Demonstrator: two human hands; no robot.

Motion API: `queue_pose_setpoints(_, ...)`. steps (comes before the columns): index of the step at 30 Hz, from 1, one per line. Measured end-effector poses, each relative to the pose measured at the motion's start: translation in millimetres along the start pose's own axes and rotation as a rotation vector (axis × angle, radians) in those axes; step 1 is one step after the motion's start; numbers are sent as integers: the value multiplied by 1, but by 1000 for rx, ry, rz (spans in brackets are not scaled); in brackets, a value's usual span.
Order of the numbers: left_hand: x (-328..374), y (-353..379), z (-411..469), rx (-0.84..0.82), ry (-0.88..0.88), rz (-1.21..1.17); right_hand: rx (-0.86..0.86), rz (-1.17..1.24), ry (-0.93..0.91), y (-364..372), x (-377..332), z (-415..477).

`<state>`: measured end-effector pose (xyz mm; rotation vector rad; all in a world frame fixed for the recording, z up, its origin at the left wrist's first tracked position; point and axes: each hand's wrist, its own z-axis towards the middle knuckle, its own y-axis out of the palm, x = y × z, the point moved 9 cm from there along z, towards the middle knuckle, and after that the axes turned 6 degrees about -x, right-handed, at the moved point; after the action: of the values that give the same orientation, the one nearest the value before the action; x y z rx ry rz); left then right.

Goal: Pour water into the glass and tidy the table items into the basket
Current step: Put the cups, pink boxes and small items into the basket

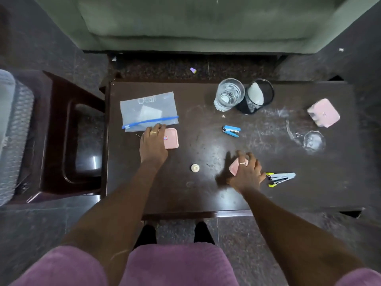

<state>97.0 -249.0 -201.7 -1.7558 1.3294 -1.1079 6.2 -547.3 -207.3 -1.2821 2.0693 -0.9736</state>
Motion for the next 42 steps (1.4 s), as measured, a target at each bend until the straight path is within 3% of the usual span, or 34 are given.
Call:
queue_pose_setpoints(4,-2,-3,-5,21,3,-56,-81,70,45,12,1,1)
queue_pose_setpoints(11,-38,-58,-25,234,-61,-275,136,149,-79,-19,-56,-6)
queue_pose_setpoints(16,-110,-153,-46,571,-170,-293,287,200,-320,-42,-165,-19)
queue_pose_setpoints(20,-215,-216,-70,720,-462,-373,163,423,-619,-51,-298,-44)
queue_pose_setpoints(23,-298,-233,-81,648,-685,-380,40,545,-832,-61,-409,-84)
queue_pose_setpoints(27,-357,-221,-74,437,-783,-462,67,544,-1047,-87,-520,-135)
queue_pose_setpoints(30,-373,-202,-62,320,-764,-479,-9,443,-1050,-76,-590,-153)
queue_pose_setpoints(34,-387,-189,-54,335,-788,-590,-106,270,-993,-42,-647,-153)
queue_pose_setpoints(38,-402,-188,-42,346,-820,-540,-71,64,-898,-15,-666,-132)
queue_pose_setpoints(42,-404,-194,-35,369,-818,-420,3,-59,-917,5,-671,-121)
